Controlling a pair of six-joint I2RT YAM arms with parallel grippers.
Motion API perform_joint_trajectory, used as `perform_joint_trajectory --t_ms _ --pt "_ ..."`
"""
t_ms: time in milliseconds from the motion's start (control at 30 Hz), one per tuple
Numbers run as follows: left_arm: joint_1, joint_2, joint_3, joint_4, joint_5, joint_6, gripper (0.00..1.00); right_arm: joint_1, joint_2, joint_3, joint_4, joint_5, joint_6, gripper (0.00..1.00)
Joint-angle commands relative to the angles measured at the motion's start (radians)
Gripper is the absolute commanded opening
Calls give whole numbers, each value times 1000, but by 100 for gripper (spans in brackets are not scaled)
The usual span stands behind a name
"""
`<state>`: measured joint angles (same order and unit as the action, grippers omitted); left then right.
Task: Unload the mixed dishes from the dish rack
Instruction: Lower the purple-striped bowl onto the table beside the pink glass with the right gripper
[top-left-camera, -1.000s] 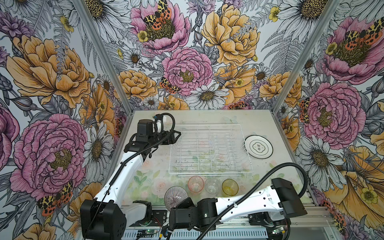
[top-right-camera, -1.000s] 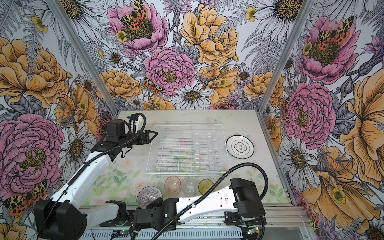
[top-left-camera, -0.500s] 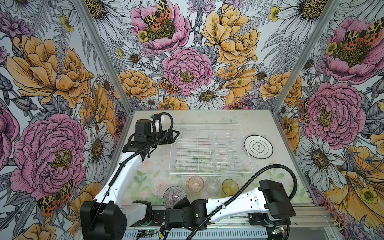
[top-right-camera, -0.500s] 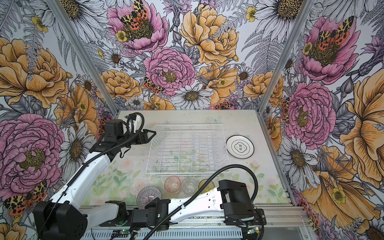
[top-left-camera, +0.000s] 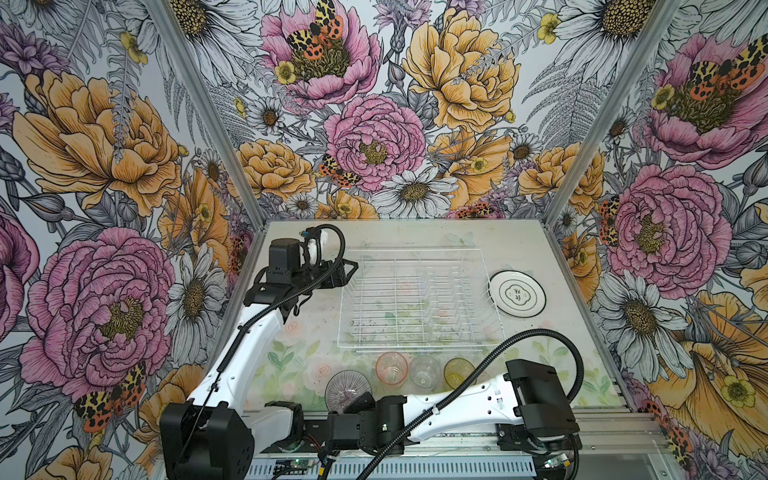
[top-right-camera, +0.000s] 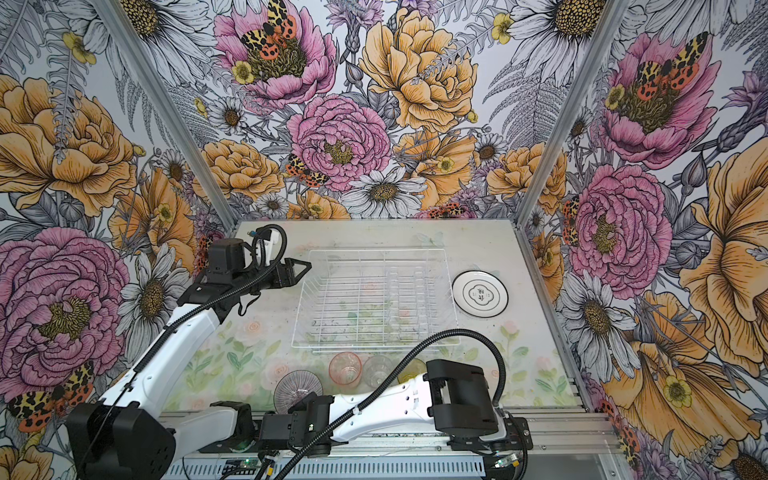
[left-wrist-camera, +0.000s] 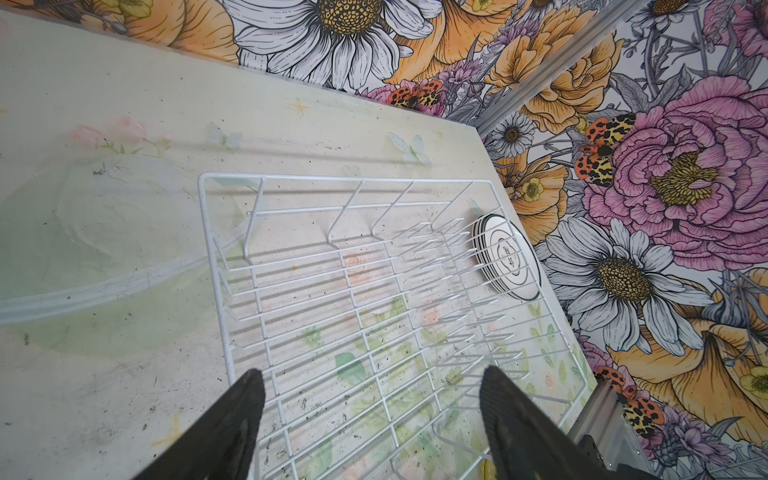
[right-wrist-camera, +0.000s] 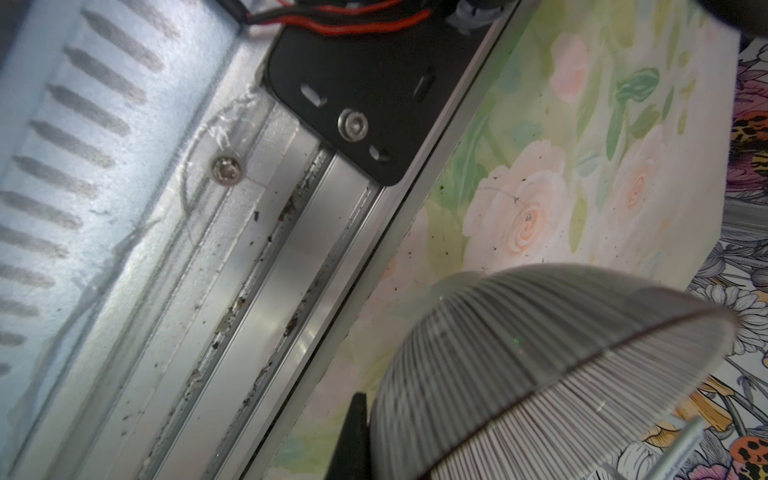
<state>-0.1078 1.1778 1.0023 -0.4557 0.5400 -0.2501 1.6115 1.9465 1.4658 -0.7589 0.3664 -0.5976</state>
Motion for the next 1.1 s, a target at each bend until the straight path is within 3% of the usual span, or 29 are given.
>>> perform_joint_trajectory --t_ms 0,1067 --pt "9 -11 -7 27 25 20 83 -9 19 39 26 58 -25 0" --pt "14 45 -13 72 57 19 83 -54 91 85 -68 77 -43 0"
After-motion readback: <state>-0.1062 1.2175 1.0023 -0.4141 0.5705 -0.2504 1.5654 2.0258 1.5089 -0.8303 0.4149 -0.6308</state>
